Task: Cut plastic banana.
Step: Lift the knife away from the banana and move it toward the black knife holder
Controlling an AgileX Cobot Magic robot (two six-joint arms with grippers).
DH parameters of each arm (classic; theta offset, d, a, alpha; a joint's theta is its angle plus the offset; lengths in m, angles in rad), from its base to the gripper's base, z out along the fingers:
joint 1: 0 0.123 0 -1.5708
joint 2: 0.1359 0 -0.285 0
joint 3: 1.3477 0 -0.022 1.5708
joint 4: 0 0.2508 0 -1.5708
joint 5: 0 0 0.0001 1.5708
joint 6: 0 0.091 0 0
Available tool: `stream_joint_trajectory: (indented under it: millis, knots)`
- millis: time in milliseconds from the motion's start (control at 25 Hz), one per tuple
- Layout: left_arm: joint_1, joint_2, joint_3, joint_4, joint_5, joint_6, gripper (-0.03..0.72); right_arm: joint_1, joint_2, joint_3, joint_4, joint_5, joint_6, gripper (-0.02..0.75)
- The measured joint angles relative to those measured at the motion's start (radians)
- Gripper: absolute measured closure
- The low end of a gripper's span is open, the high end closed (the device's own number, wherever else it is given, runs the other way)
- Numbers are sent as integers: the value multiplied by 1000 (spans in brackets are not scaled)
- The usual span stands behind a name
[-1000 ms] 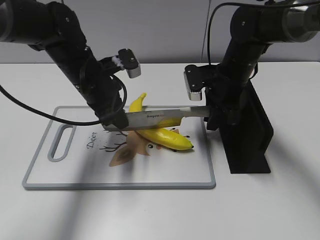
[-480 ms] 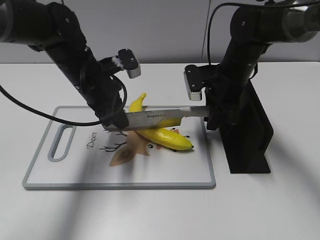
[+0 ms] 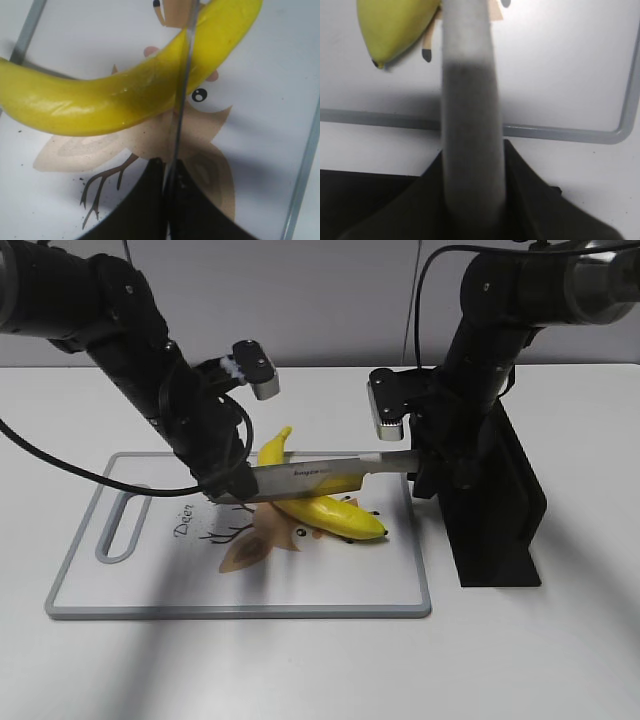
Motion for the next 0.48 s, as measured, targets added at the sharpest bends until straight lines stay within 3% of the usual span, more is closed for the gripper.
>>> stream_joint_trajectory:
  millis: [480]
  knots:
    - [-1,-15,4,-1,-11,0,687,0,2,-16,-1,5,1,540]
